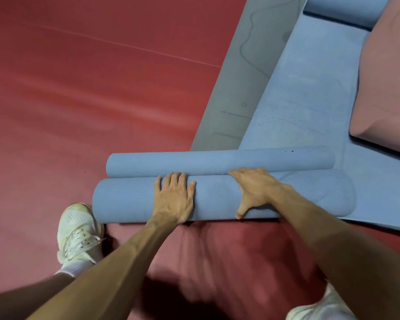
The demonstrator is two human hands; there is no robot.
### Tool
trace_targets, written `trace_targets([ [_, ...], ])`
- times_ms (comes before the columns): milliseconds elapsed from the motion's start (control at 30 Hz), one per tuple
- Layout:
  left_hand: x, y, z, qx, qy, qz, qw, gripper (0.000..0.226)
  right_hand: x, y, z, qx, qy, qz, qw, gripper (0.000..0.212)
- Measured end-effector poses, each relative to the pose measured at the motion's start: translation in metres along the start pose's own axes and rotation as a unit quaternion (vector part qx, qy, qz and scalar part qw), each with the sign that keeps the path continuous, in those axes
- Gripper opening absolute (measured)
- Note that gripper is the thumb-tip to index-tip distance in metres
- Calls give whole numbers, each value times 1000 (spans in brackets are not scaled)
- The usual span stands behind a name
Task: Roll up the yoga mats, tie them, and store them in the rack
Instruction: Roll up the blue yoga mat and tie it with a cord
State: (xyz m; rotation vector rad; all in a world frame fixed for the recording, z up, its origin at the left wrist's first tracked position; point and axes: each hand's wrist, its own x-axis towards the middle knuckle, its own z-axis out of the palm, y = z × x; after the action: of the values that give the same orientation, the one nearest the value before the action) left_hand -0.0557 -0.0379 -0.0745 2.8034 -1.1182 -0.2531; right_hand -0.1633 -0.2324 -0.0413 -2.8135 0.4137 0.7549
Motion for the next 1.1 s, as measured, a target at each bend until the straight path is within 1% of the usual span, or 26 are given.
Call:
trace_targets([
  [67, -3, 1, 1, 6, -3, -1, 1000, 78, -4, 0, 6, 11, 7, -1, 1000, 104],
  [200, 2, 1, 2, 20, -9, 0, 1000, 79, -6, 3, 13, 27, 7, 4, 1000, 131],
  [233, 4, 1, 2, 24, -11, -2, 1000, 77, -6, 3, 13, 39, 2, 9, 999, 133],
  [367, 19, 2, 4, 23, -29, -14, 999, 49, 2, 5, 8, 89, -6, 20, 996, 129],
  [433, 28, 3, 3, 17, -26, -23, 999, 45, 6, 8, 8, 89, 7, 17, 996, 127],
  [500, 37, 2, 3, 14, -25, -27, 999, 47, 8, 9, 9, 80, 30, 17, 996, 121],
  [567, 51, 2, 1, -4, -38, -28, 999, 49, 10, 9, 12, 74, 65, 27, 995, 110],
  [633, 71, 0, -3, -34, -56, -41, 997, 50, 11, 6, 14, 69, 119, 35, 990, 101],
  [733, 98, -2, -9, -64, -76, -60, 993, 51, 14, 1, 21, 62, 231, 31, 970, 92],
  [800, 108, -2, -11, -84, -78, -60, 992, 50, 15, 2, 28, 47, 268, 17, 962, 91],
  [833, 111, -3, -11, -95, -77, -58, 991, 50, 15, 2, 31, 25, 267, 12, 963, 98],
  [867, 113, -3, -12, -105, -76, -55, 990, 49, 13, 2, 33, 3, 251, 13, 968, 109],
  [933, 115, -3, -14, -123, -73, -51, 988, 49, 9, -1, 28, -39, 184, 34, 982, 133],
  [967, 115, -3, -14, -131, -71, -49, 988, 49, 9, -4, 23, -65, 142, 49, 987, 140],
  [1033, 116, -5, -13, -143, -67, -51, 986, 49, 10, -9, 17, -102, 88, 74, 988, 143],
  [1100, 113, -5, -10, -150, -60, -56, 985, 48, 11, -10, 15, -111, 73, 84, 988, 140],
])
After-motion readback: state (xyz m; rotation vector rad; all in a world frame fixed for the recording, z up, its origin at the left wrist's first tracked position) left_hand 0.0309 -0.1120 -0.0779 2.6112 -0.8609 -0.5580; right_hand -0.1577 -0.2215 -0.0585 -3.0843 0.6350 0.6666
